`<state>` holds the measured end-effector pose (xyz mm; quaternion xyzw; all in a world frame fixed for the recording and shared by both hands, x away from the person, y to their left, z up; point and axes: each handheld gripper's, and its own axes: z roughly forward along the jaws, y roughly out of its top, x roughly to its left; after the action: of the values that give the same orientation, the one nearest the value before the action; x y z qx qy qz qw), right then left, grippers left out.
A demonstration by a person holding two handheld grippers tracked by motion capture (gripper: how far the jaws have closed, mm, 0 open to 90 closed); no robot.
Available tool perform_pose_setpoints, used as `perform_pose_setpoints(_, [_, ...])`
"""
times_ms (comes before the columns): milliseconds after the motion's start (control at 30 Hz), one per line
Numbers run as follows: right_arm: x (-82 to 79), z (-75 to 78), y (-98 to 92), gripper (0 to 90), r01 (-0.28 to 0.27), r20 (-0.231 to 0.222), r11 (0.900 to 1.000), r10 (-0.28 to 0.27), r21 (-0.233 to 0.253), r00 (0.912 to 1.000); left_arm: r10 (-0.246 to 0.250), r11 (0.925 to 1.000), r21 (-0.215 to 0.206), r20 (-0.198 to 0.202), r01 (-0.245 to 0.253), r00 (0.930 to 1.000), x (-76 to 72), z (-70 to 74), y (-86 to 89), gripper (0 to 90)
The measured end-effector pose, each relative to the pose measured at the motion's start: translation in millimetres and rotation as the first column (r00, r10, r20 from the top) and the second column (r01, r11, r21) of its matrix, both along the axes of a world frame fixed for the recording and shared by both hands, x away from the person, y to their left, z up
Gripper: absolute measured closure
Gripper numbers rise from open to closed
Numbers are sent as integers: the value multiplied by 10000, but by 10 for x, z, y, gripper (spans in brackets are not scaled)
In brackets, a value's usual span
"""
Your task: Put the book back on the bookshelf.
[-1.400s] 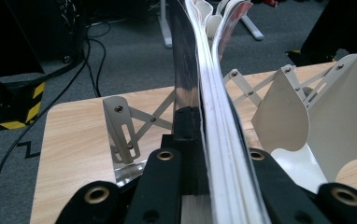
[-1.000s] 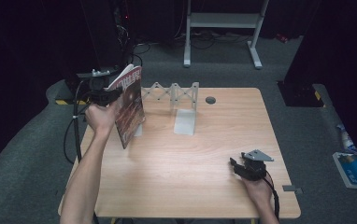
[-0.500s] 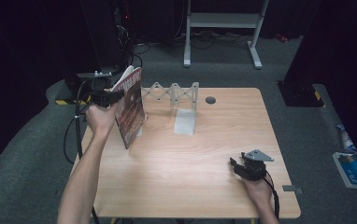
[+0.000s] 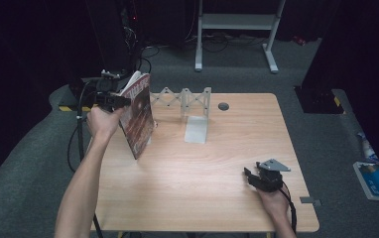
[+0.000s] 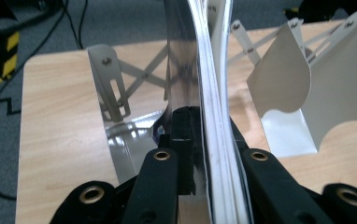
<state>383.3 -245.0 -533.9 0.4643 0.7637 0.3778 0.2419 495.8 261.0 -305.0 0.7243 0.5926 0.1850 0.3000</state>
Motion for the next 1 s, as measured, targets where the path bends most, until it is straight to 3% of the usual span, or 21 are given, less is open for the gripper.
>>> perform_pose_setpoints(100, [0, 0, 0, 421, -2, 1, 10000, 2, 0, 10000, -45, 10000, 64, -284, 47, 9996, -6, 11, -4, 820])
perform_pose_setpoints(200, [0, 0, 0, 421, 0, -3, 10000, 0, 3, 10000, -47, 9999, 145, -227, 50, 9997, -14, 11, 11, 829])
perform_pose_setpoints(400, [0, 0, 0, 421, 4, -5, 10000, -4, 7, 10000, 100, 9998, -145, 337, -95, 9994, -43, -14, 29, 836])
perform_pose_setpoints(433, [0, 0, -1, 421, -7, 3, 10000, 7, -2, 10000, 40, 10000, 25, 452, -42, 9990, -45, -9, 36, 838])
perform_pose_setpoints(700, [-1, 1, 0, 420, 3, -23, 10000, -3, 2, 10000, 120, 9999, 108, 960, -131, 9953, -52, -6, -9, 839])
perform_pose_setpoints(1000, [-1, 0, -1, 419, -3, -8, 10000, 3, 5, 10000, 511, 9986, -249, 1709, -475, 9840, -65, -68, -23, 839])
